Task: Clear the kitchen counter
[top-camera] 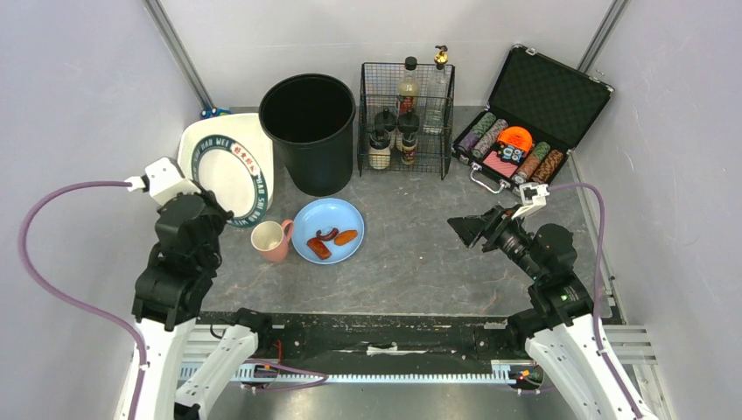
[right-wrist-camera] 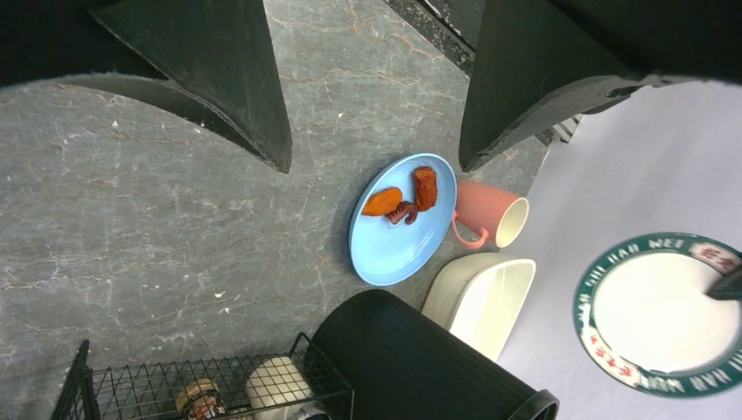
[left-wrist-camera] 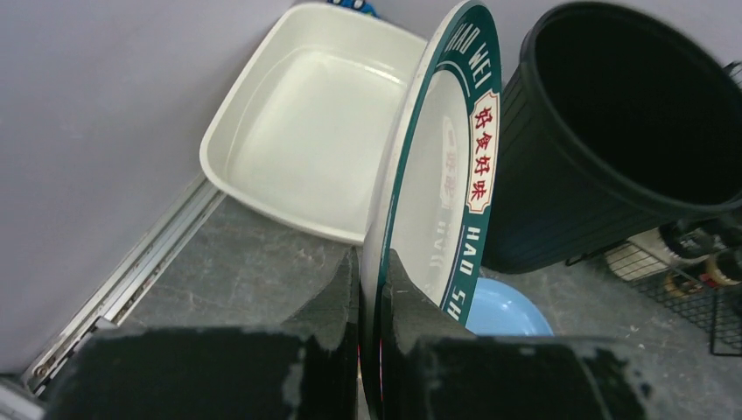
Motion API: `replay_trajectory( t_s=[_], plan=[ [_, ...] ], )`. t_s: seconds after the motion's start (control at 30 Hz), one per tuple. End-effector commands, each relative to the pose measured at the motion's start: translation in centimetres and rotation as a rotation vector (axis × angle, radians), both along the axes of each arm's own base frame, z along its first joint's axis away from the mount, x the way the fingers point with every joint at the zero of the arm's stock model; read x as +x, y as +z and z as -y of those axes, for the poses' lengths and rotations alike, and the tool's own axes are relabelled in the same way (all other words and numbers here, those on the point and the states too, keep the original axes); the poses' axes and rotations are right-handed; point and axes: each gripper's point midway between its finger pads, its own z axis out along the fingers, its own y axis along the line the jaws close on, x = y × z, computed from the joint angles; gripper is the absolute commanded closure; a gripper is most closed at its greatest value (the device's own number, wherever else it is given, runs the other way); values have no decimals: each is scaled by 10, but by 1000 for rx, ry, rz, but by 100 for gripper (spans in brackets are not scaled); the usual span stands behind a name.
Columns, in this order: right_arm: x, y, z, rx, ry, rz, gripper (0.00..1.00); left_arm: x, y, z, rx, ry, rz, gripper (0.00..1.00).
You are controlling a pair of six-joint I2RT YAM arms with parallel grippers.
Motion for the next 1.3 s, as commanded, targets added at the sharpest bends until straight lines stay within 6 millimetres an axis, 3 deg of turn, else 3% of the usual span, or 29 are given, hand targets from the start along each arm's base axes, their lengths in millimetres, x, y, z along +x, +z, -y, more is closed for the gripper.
replay_trajectory(
  t_s=[0.0,0.43,0.7,1.03,1.27],
  plan=[
    [2,10,-5,29,20,42,28,5,-8,-2,-63,52,34,98],
    [-3,8,-9,45,56,59,28,48,-70,-7,-158,95,-71,98],
    [-9,5,-18,79,118,78,28,76,-94,-41,-321,182,-93,98],
    [-19,5,-24,109,172,111,27,118,-104,-67,-524,247,-30,98],
    [-25,23,-26,122,198,152,27,139,-129,-86,-598,348,9,98]
  ],
)
